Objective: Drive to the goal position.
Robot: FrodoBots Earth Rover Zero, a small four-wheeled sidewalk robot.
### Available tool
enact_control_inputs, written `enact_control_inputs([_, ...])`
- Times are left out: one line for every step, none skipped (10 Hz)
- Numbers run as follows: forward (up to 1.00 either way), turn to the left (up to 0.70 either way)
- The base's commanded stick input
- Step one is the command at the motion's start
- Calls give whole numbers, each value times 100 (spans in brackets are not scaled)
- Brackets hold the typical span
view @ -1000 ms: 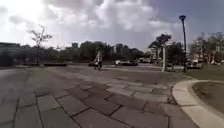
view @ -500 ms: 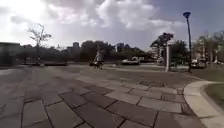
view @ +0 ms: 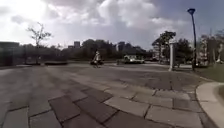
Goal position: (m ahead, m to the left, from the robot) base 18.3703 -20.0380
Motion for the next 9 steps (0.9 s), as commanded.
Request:
enact_control_inputs([0, 0])
enact_control_inputs([0, 0])
enact_control_inputs([0, 0])
enact_control_inputs([0, 0])
enact_control_inputs([0, 0])
enact_control_inputs([0, 0])
enact_control_inputs([60, 0])
enact_control_inputs([70, 0])
enact_control_inputs([70, 0])
